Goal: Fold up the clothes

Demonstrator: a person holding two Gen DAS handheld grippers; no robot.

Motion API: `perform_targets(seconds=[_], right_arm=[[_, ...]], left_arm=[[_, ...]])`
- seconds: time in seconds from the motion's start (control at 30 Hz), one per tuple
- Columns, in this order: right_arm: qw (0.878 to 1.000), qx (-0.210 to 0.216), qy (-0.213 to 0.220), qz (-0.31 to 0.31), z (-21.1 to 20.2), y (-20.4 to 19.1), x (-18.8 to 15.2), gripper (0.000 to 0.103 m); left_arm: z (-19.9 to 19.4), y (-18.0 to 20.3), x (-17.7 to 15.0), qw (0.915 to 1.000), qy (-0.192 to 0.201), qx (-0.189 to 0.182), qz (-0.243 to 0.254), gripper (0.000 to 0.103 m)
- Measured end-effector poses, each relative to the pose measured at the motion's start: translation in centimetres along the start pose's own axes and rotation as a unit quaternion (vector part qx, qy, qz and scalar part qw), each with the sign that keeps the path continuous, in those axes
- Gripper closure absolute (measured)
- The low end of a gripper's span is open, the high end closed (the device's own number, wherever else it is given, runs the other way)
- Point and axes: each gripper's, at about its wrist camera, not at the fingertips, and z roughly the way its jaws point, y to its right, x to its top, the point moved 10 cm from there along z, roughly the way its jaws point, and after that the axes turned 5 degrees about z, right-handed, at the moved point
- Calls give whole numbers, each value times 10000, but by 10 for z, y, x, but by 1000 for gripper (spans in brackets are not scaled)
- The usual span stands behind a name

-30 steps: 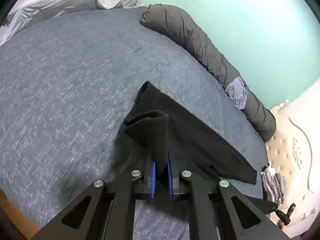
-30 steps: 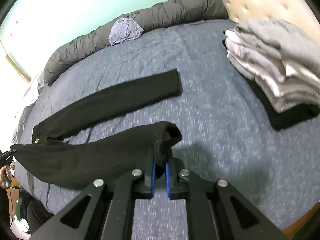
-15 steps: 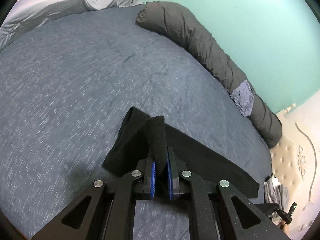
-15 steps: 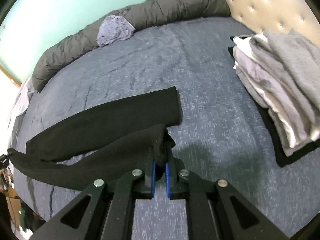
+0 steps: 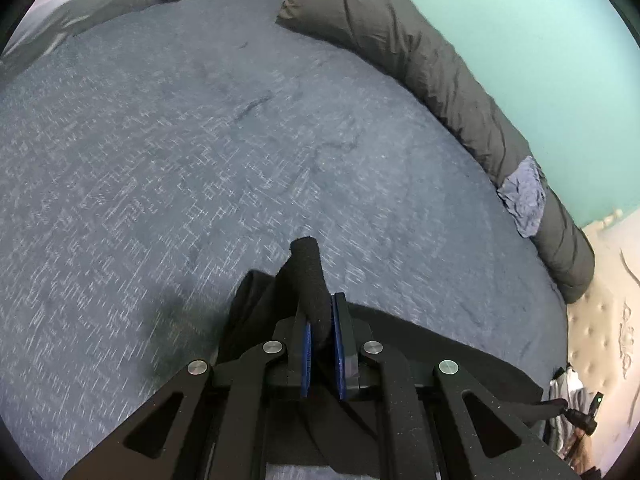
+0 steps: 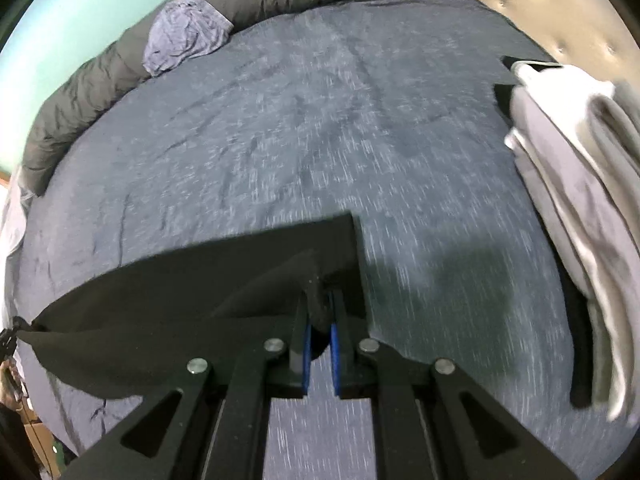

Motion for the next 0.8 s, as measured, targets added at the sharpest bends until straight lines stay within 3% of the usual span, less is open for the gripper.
perform_targets(seconds=[0.13,0.23,0.3,0.37,0.4,0.47,0.57,0.8], right_arm=[[9997,-120,-204,46,31,-9,22,96],[9999,68,-38,99,50,-15,29,95],[9997,164,118,108,57,-16,32,86],[9994,166,297,81,58,-12,33,63],[9991,167,387,67,58,-10,33,56],[9982,235,547,81,57,-6,33,51],[9953,443,835,219,45,2,32,40],[9813,721,1712,502,8,21,34,39]], left_arm=[[28,-11,3,9999,-74,71,-61,93],[48,-15,0,9998,-120,66,-145,91],[55,-15,-1,9999,-97,28,-128,88],[58,-12,0,10000,-50,-30,-65,88],[57,-11,1,10000,-20,-38,-4,84],[52,-9,1,9999,54,-28,98,79],[38,-5,3,9991,292,91,286,61],[6,20,-4,9940,833,220,676,58]])
